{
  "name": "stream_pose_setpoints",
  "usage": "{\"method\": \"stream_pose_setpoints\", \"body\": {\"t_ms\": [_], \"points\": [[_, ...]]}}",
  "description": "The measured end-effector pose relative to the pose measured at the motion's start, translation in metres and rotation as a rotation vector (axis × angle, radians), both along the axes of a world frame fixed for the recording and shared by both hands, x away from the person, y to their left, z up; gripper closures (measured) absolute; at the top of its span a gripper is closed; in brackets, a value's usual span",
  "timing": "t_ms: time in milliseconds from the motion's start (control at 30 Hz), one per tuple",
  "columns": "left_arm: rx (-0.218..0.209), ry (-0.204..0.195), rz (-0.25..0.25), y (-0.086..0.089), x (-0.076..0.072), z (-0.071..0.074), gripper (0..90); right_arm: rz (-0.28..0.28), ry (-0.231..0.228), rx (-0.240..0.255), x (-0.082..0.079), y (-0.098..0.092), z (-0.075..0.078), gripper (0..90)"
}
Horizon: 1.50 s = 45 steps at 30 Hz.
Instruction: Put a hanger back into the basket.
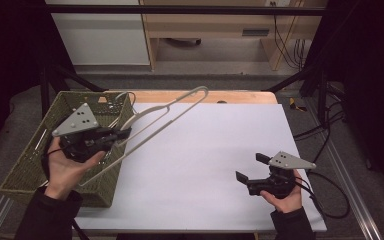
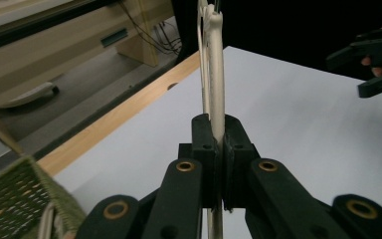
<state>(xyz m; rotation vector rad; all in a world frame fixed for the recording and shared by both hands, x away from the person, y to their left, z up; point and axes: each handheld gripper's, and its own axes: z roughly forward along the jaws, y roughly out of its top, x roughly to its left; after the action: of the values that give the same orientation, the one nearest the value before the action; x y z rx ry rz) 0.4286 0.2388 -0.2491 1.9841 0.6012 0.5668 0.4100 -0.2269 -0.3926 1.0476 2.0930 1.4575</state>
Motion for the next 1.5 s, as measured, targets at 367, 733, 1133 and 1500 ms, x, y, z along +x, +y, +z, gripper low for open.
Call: {"method": "stream_pose_setpoints", "body": {"t_ms": [367, 733, 1133, 1500], "points": [[0.021, -0.011, 0.088, 0.054, 0.023, 0.001, 86.7, 0.003, -0.003, -0.001, 0.0, -0.001, 0.0, 5.7], [0.051, 0.006, 0.188, 0.108, 0.037, -0.016, 86.7, -0.001, -0.007, -0.002, 0.0, -0.001, 0.001, 5.5], [0.083, 0.046, 0.284, 0.154, 0.049, -0.043, 86.7, 0.0, -0.008, -0.01, 0.0, 0.0, 0.0, 5.2], [0.127, 0.068, 0.335, 0.174, 0.053, -0.067, 86.6, 0.0, -0.003, -0.01, 0.0, 0.0, -0.001, 5.7]]}}
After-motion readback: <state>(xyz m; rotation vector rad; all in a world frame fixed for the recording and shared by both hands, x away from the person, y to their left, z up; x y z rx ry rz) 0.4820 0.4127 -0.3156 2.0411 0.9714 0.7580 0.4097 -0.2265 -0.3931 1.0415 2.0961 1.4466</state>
